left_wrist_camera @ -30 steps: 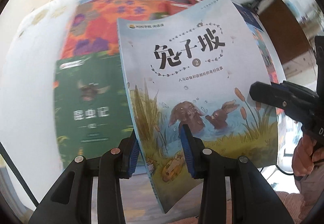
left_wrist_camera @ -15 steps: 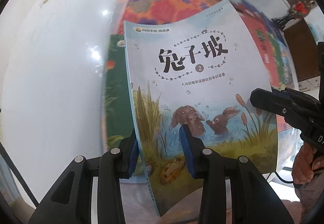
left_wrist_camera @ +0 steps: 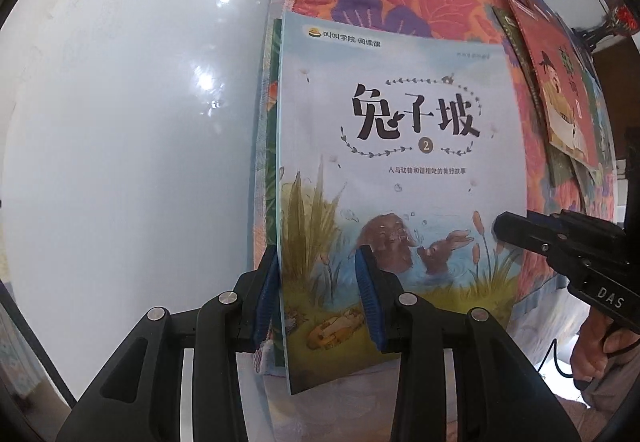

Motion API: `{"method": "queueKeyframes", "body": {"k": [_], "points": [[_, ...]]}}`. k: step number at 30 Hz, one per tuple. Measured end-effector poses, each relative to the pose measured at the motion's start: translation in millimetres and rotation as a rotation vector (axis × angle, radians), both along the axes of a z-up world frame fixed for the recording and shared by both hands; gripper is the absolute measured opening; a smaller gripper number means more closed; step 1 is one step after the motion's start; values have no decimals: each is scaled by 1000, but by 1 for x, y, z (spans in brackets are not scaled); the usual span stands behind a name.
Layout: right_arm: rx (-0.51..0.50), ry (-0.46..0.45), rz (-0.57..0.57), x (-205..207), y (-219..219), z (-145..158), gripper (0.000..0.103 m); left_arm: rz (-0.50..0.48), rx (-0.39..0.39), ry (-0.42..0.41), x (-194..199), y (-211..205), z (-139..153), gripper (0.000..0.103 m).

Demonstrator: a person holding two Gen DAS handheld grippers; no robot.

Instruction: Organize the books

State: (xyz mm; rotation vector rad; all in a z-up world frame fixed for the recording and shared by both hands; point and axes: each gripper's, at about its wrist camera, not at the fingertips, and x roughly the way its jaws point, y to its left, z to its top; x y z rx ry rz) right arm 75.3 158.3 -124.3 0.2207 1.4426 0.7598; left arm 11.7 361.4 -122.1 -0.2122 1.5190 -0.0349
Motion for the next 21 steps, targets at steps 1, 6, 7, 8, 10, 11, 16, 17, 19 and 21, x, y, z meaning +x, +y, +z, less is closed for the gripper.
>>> {"method": "queueKeyframes", "body": {"k": [1,6,7,8,10,11,16,17,19,21], "points": [[-1,10,-10,1,-1,-2,12,2,4,0,2,-1,0,34],[-4,32,-31,5,-3,-7,14,5,44,-4,5,-5,0,34],[-8,34,-29,5,-2,-7,14,7,47,-5,5,-6,0,34],[-9,34,-28,5,-2,-6,14,9,49,-5,5,-6,0,34],[-10,31,-32,3,-3,-6,15,13,54,-6,1,-14,4,35],[-9,30,-36,3,-3,-7,15,12,55,-4,2,-15,4,35],[-7,42,-73,-1,-4,-7,15,25,69,15,6,-16,2,36],[-6,51,-80,-1,-5,-7,15,30,73,18,7,-17,3,36],[-24,63,-98,0,-10,-6,15,43,85,19,8,-14,3,36],[-45,47,-109,0,-15,-3,15,67,105,23,13,-6,6,36]]}}
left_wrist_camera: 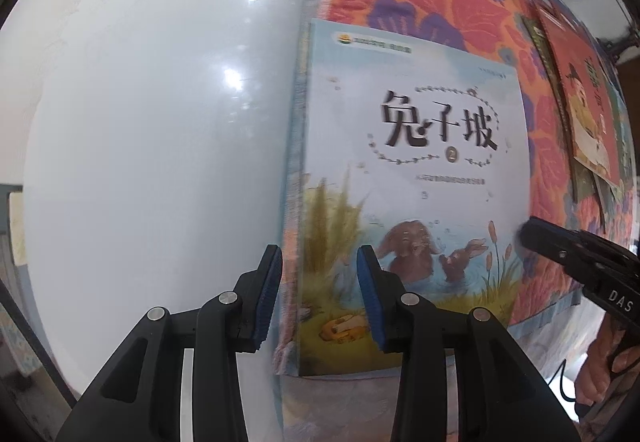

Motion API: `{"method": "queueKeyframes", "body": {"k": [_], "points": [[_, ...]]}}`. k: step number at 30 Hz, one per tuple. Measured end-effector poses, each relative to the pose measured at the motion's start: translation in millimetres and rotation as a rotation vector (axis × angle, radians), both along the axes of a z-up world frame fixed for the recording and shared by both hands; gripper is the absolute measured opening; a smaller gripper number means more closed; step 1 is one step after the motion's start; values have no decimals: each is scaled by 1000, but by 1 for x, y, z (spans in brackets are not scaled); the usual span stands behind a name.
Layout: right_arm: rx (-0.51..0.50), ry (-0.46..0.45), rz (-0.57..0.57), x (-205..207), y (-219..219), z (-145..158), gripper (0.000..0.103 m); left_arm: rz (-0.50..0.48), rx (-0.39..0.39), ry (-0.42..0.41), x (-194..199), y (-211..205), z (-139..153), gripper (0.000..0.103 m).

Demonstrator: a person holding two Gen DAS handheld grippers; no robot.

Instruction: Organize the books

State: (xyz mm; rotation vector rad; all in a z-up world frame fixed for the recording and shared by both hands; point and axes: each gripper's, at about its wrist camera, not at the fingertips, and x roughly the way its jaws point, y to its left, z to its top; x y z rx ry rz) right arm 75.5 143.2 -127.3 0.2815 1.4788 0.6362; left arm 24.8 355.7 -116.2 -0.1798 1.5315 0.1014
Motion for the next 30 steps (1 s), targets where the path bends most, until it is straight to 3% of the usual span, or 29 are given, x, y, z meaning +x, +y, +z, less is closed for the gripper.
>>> {"method": "queueKeyframes", "body": {"k": [4,8,16,22,25,26,27,30], "points": [[12,12,-12,0,-16,4,15,41,35,5,-4,13,5,36],[8,1,-20,-1,-38,10,15,53,37,-33,-1,1,23,36],[42,-66,-71,5,-112,34,15,-17,-29,-120,28,-71,40,39],[-44,-154,-209,33,-195,45,15,-108,-73,-190,68,-141,39,39],[-76,-163,-306,56,-229,39,30,-129,-93,-231,87,-170,33,39],[-78,-163,-329,63,-233,38,47,-131,-106,-229,94,-178,29,39],[-69,-160,-347,70,-238,36,54,-134,-114,-218,99,-184,25,39],[-11,-153,-351,85,-244,31,54,-159,-72,-173,109,-205,12,39]]}}
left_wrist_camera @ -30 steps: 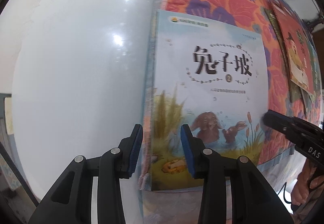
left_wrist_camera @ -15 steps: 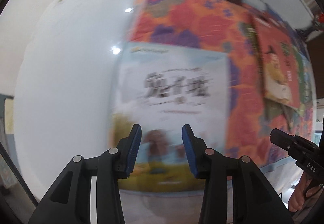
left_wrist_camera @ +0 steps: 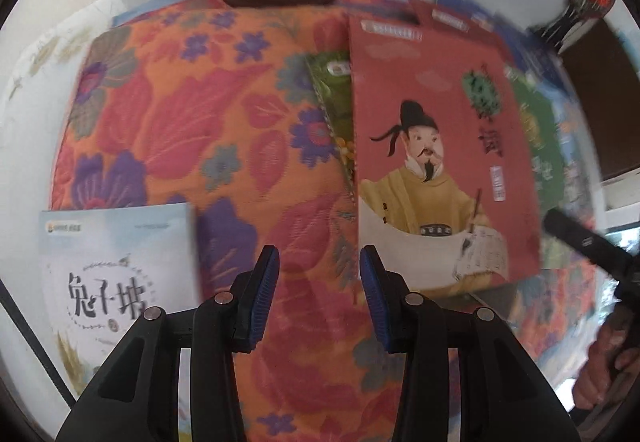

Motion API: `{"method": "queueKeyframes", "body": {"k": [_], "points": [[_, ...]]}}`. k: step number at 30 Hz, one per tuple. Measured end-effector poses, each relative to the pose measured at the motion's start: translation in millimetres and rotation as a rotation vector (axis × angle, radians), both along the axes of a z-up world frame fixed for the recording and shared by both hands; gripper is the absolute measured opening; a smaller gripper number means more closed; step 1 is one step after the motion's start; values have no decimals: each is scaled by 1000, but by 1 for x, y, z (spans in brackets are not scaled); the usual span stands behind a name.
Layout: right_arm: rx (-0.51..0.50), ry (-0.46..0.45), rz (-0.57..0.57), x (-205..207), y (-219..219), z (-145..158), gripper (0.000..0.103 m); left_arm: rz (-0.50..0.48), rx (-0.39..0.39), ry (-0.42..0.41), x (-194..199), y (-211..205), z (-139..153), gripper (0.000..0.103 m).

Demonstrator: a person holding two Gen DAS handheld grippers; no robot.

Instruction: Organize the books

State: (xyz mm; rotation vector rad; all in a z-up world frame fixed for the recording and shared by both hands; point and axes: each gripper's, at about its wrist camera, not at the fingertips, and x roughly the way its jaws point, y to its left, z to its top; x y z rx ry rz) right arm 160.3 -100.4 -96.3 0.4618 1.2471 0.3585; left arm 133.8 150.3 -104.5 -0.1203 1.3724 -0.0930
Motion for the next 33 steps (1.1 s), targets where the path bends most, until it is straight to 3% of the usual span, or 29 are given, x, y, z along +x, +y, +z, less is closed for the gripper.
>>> {"method": "queueKeyframes", "body": {"k": [3,5,9,12,22,24,26,28,33], "points": [[26,23,51,6,11,-11,55,-11,-18,-15,4,-13,1,41],[12,-13,88,3,17,-8,55,-39,-37,-4,6,-26,2,44],[37,6,132,-11,20,-12,56,-180,140,-19,-8,-62,8,46],[54,26,142,-27,4,-15,56,-238,167,-16,-28,-79,16,46],[47,193,256,-120,-74,-37,56,-297,-106,163,-137,-112,7,45],[48,194,249,-125,-91,-40,56,-272,-97,170,-136,-112,2,45],[118,194,190,-117,-114,-44,56,-224,-99,172,-121,-105,-3,45],[152,181,160,-102,-128,-49,56,-168,-162,182,-108,-97,-6,45],[216,143,246,-89,-130,-57,55,-108,-282,215,-87,-80,-17,44]]}}
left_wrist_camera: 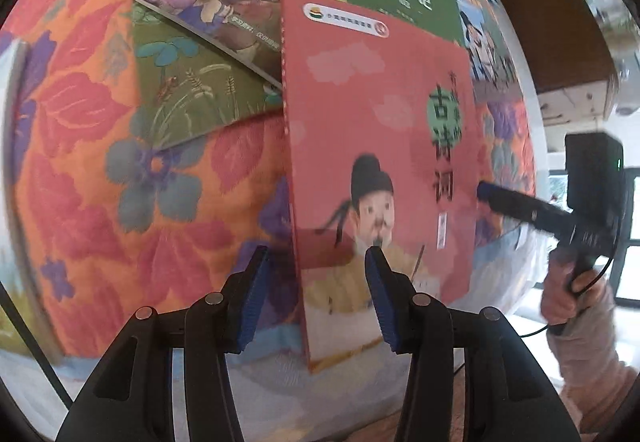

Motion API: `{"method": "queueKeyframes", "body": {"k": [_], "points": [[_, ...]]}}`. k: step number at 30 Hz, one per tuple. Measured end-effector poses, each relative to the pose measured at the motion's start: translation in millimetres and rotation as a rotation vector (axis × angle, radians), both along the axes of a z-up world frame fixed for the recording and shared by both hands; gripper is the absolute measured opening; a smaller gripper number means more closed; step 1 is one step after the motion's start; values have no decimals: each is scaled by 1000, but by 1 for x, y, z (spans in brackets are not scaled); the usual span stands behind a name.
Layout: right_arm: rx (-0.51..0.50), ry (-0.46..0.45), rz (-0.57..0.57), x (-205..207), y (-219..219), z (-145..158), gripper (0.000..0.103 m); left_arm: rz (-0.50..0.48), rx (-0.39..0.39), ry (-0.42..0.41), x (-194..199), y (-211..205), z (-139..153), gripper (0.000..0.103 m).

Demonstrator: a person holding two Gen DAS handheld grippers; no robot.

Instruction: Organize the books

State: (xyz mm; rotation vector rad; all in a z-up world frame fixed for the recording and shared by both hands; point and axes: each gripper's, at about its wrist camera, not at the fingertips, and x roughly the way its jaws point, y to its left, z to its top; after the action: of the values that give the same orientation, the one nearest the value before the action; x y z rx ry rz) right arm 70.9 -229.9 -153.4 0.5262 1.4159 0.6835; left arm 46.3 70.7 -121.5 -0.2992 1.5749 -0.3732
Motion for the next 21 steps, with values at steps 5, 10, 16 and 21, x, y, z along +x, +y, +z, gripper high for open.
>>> {"method": "queueKeyframes", "body": {"k": [5,10,16,21], "points": [[109,44,66,-11,-7,-14,42,-6,-58,-21,-7,1,-2,43],[144,38,63,-13,-6,-18,33,-27,-79,-25,0,-10,-6,41],[128,30,88,7,8,-22,15,45,-104,-29,9,-9,-10,37],[128,35,61,5,5,-24,13,33,-88,-38,9,-8,-3,32]]}}
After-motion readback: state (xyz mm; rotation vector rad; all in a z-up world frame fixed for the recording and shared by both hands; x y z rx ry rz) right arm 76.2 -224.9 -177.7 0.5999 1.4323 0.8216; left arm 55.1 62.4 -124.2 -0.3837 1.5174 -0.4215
